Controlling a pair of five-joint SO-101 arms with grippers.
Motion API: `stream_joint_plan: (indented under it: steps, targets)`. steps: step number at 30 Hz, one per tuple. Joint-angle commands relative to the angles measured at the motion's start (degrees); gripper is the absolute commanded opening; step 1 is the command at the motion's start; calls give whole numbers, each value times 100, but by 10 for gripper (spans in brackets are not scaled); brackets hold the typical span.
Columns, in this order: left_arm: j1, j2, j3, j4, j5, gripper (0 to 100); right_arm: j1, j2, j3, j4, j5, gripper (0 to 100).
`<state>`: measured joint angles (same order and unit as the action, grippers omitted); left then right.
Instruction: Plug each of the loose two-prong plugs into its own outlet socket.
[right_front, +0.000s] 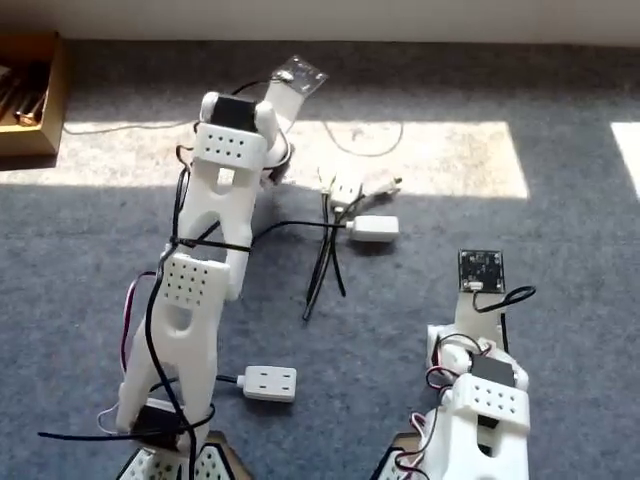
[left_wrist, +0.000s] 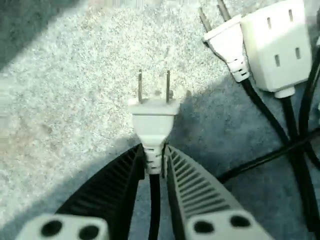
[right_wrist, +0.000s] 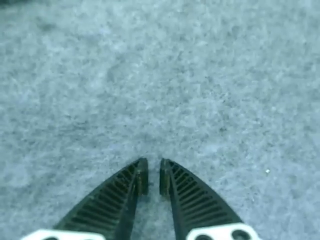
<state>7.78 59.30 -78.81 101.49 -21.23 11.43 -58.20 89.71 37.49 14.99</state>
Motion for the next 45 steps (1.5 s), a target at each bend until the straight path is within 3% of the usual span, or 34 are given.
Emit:
stream_joint_plan:
  steps: [1, 11, 20, 24, 27, 35, 45]
  targets:
    - [637, -1393, 1200, 26, -334, 4, 180, -13, -40, -119, -88, 65]
    - [2985, -3459, 4655, -149, -1292, 4, 549, -31, -57, -119, -281, 65]
    - [4057, -3565, 6053, -958, -1310, 18, 699, -31, -57, -119, -290, 65]
    - [4048, -3609, 6123, -958, -1292, 219, 637, -31, -57, -119, -281, 65]
    - [3846, -3626, 6114, -844, -1319, 309, 585, -4, -57, -119, -255, 65]
    - [2765, -3635, 5402, -79, -1204, 216, 576, -4, -57, -119, -246, 65]
    - [-787, -4154, 4321, -70, 1240, 214, -268, 4, -66, 356, 369, 67]
